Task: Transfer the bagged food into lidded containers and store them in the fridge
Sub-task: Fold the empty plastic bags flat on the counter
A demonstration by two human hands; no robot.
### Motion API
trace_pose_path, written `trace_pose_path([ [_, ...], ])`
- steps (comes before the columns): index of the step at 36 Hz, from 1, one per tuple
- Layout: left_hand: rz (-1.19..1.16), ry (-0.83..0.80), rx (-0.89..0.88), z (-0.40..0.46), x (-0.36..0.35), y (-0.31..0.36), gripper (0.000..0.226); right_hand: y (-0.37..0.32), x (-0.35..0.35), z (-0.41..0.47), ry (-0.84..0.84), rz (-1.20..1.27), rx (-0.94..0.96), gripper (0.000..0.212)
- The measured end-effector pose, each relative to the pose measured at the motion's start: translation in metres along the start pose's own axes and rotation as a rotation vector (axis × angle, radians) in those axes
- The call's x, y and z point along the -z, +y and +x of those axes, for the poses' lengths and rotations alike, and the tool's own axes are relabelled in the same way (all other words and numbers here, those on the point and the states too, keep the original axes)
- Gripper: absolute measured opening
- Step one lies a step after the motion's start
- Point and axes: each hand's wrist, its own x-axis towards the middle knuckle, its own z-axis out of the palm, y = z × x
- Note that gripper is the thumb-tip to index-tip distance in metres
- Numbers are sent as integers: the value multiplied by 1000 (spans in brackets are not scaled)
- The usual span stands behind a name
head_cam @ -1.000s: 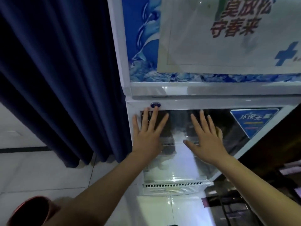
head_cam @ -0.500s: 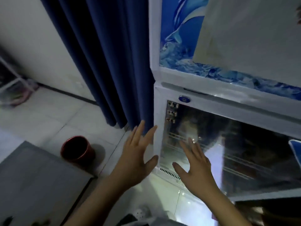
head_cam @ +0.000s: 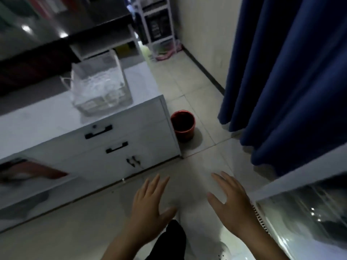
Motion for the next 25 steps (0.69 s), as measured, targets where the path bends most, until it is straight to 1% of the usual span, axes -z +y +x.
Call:
trace_pose_path([
  [4,-62,27,99,8,15,-35,82,-38,-12,23,-63,-17,30,59],
  [8,-122,74,131,27,43,-70,83,-78,-25,49,-104,-70,54,60],
  [13,-185,182,117,55,81,-122,83,-135,-41,85,-98,-115,128,58],
  [17,-249,211,116,68,101,-160,81,-171,-55,111,-59,-107,159,56],
  [21,-319,245,121,79,118,-195,79,-197,-72,135,-24,-61,187,56],
  [25,-378,270,151,93,139,-219,81,-212,-76,157,-47,-31,190,55],
])
